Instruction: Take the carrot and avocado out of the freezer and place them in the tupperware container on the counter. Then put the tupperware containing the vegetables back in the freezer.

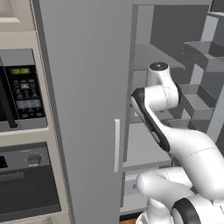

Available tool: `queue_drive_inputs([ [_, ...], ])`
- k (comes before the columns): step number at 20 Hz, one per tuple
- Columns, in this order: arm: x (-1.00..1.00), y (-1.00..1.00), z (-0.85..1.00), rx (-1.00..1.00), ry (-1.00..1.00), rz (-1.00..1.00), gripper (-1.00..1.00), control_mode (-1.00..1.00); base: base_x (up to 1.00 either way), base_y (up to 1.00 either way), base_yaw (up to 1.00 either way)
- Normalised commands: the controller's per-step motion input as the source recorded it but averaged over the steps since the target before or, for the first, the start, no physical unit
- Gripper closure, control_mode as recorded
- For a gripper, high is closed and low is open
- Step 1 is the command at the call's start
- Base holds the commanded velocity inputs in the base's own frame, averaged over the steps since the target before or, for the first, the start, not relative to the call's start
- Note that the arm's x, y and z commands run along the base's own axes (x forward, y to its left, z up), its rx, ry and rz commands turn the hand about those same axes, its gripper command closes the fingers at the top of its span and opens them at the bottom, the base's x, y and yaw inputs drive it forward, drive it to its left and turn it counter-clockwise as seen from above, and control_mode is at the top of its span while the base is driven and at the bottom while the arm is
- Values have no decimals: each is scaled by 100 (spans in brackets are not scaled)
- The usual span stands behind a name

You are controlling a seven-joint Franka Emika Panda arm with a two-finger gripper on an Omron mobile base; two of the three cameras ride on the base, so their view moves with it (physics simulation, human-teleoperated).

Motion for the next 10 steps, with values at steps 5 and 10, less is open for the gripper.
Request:
queue_drive_inputs([
  [5,16,-3,0,1,1,0,-100,-100,0,0,0],
  [10,33,-30,-1,4,4,-1,-100,-100,0,0,0],
])
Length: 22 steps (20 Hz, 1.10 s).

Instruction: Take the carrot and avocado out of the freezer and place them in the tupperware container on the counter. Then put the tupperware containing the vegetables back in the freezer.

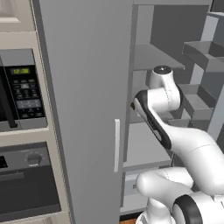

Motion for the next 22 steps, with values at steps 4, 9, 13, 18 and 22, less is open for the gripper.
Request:
queue_drive_inputs([
  [4,78,-41,-27,0,3,-8,-100,-100,0,0,0],
  [9,58,-16,-36,2,0,-2,-100,-100,0,0,0],
  [13,48,-2,-20,9,0,0,-100,-100,0,0,0],
  [18,44,-2,-18,17,0,0,-100,-100,0,0,0],
  [22,34,-1,-20,11,0,0,-100,-100,0,0,0],
])
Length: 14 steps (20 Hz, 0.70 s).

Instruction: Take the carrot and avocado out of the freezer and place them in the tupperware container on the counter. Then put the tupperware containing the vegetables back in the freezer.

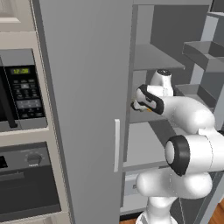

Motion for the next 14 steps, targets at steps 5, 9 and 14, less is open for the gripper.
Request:
queue_drive_inputs([
  [5,16,0,-9,1,0,0,-100,-100,0,0,0],
  [9,26,0,-20,2,0,0,-100,-100,0,0,0],
  [14,46,0,-17,10,0,0,-100,-100,0,0,0],
])
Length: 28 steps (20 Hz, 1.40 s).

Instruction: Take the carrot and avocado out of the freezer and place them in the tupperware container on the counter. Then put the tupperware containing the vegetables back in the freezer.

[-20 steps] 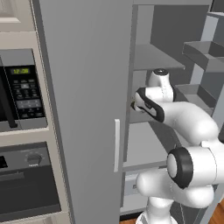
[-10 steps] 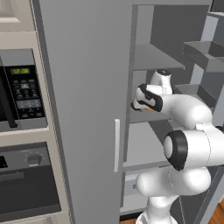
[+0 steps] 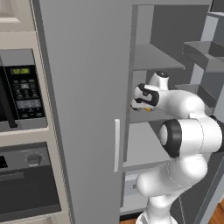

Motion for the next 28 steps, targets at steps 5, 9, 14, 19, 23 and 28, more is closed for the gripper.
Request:
queue_drive_inputs([
  [5,42,0,-10,10,0,0,-100,-100,0,0,0],
  [9,25,0,-8,7,-1,0,-100,-100,0,0,0],
  [14,7,-4,-1,11,-2,0,-100,-100,0,0,0],
  [19,22,-1,-12,9,-5,0,-100,-100,0,0,0],
  [23,24,-3,-14,8,-5,0,-100,-100,0,0,0],
  [28,18,0,-13,5,-6,0,-100,-100,0,0,0],
])
